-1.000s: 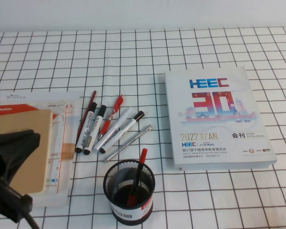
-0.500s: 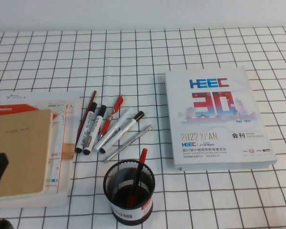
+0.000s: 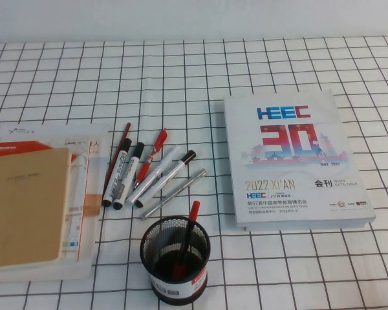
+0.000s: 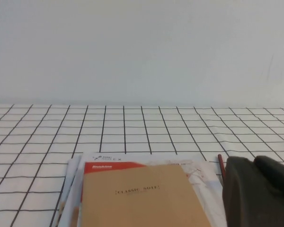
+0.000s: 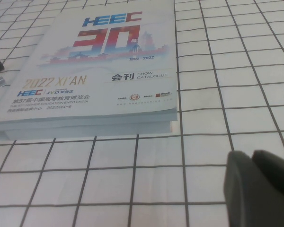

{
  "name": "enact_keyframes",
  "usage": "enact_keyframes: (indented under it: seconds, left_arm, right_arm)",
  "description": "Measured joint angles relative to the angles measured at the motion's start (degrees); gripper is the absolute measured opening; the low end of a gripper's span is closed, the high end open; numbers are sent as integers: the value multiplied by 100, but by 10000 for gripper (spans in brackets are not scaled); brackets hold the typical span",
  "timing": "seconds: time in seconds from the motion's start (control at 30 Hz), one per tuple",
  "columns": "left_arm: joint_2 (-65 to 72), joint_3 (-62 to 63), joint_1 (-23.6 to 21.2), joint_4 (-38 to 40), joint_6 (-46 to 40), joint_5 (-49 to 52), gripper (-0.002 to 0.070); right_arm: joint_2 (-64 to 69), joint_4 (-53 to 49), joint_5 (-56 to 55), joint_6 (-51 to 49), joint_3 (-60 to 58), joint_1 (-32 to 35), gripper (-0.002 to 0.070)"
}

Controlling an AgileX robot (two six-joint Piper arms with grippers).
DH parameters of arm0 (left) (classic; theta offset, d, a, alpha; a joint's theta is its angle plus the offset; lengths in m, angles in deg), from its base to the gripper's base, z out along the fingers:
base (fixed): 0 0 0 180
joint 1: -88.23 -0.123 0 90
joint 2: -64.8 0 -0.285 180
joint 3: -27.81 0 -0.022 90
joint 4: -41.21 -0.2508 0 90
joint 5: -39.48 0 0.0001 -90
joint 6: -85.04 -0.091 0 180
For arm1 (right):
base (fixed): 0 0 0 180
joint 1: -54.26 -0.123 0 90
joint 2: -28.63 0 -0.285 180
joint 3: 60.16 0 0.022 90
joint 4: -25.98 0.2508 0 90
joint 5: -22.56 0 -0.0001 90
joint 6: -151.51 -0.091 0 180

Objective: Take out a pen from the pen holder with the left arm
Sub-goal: 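Take a marker out of the pen holder and lay it on the table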

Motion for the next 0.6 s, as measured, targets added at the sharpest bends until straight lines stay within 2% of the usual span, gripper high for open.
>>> enact_keyframes:
  seconds: [0.6]
  left_arm:
    - [-116, -24, -8, -168, 0, 1203, 0]
  right_arm:
    - [0, 0, 0, 0, 0, 0, -15]
